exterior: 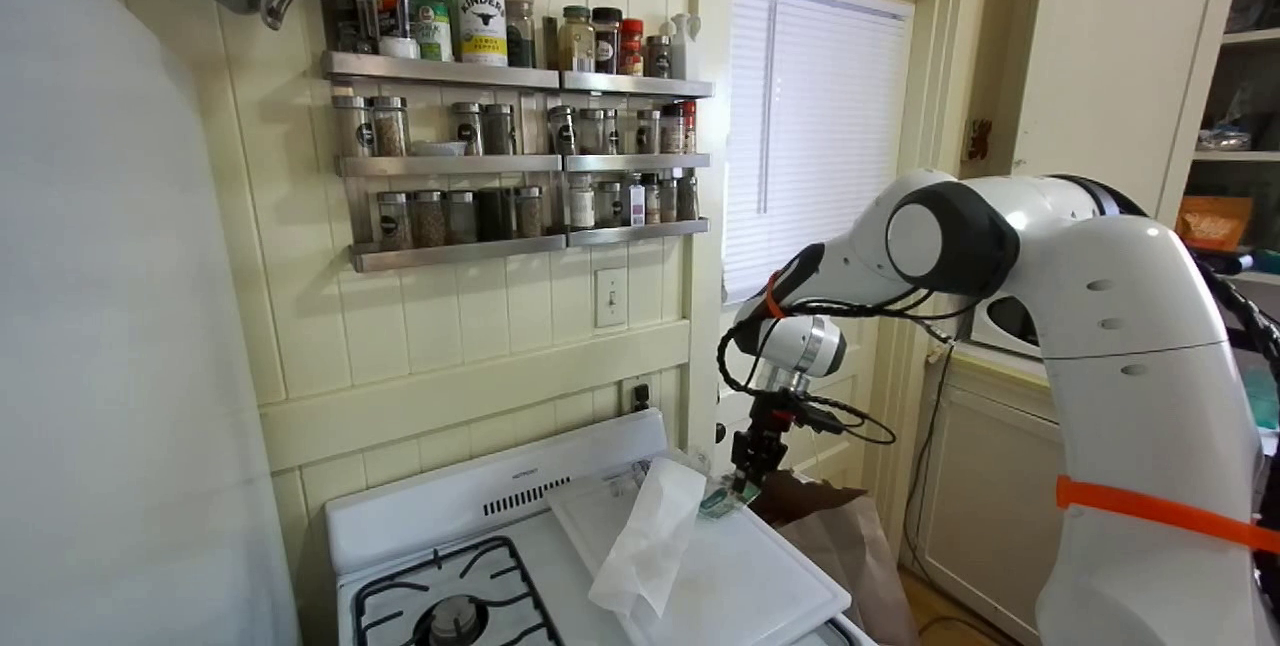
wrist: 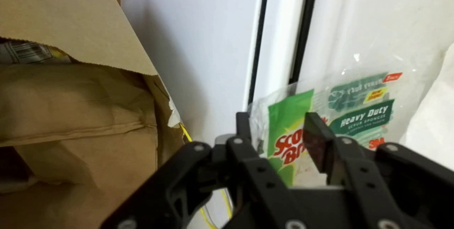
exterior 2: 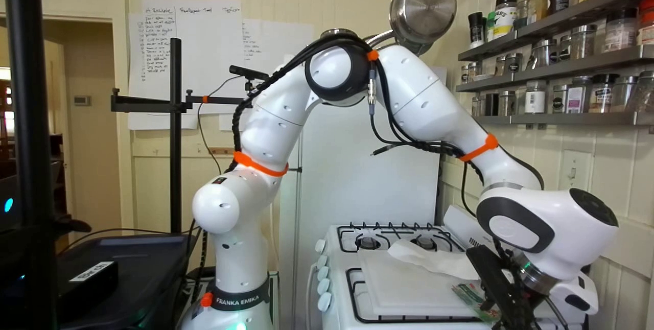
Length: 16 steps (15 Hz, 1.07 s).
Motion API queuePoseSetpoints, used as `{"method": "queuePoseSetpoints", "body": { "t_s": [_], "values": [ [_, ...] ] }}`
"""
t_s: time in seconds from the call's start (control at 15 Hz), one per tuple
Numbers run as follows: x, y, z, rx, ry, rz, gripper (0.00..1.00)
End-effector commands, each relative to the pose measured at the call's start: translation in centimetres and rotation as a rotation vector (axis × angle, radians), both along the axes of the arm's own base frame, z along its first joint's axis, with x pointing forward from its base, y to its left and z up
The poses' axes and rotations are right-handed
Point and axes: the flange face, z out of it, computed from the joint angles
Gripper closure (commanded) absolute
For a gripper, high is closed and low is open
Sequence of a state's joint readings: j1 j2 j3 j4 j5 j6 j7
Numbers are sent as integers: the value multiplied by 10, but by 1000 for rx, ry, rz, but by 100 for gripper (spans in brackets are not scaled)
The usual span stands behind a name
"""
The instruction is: Remove the small brown paper bag and the plastic from the white tray and put it in the big paper bag
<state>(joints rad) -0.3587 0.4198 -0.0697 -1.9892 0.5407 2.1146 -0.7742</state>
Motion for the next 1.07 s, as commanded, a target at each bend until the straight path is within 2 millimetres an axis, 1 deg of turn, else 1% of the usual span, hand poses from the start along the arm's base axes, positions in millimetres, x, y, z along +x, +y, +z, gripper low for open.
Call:
{"method": "queuePoseSetpoints", "body": {
  "t_s": [0.0, 0.13, 0.33, 0.53, 0.8, 1.0],
  "values": [
    [3, -3, -2, 12, -28, 3, 87],
    [5, -5, 3, 12, -33, 6, 100],
    [9, -10, 16, -12, -36, 0, 100],
    [13, -17, 40, -57, -71, -2, 100],
    [17, -32, 75, -212, -104, 13, 100],
    [23, -45, 90, -365, -120, 6, 100]
  ]
}}
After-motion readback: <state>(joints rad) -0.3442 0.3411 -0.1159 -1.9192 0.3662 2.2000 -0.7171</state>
